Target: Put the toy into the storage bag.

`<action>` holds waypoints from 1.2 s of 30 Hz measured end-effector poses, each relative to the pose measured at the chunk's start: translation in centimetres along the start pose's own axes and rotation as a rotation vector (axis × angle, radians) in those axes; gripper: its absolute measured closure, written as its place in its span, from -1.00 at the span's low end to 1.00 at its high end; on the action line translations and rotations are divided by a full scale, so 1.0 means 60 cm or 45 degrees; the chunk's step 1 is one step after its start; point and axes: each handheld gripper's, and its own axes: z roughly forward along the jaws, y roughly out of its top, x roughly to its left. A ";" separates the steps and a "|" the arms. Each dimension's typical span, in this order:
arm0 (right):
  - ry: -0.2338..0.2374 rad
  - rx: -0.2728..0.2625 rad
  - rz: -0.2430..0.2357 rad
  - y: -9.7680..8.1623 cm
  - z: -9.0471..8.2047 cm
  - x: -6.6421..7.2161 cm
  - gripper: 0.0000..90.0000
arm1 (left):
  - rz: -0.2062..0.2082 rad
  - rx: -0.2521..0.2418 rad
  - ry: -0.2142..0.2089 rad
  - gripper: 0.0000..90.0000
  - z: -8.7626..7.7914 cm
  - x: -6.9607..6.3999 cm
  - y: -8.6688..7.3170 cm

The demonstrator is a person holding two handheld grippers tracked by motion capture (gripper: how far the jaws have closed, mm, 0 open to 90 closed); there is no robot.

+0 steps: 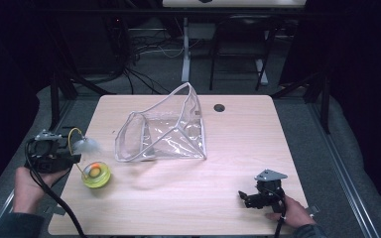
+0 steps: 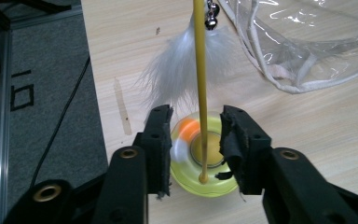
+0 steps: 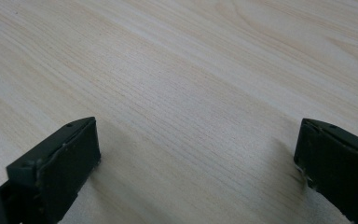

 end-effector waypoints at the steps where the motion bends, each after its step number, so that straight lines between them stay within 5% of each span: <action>1: 0.004 -0.003 0.004 0.000 0.000 0.000 -1.00 | 0.005 0.000 0.009 0.53 0.001 -0.001 0.001; 13: 0.004 0.001 -0.001 0.000 0.000 0.000 -1.00 | 0.014 0.029 0.037 0.94 0.007 -0.009 0.005; 36: -0.001 0.006 -0.007 0.000 -0.001 -0.001 -1.00 | 0.041 0.076 0.013 0.97 0.002 -0.015 0.023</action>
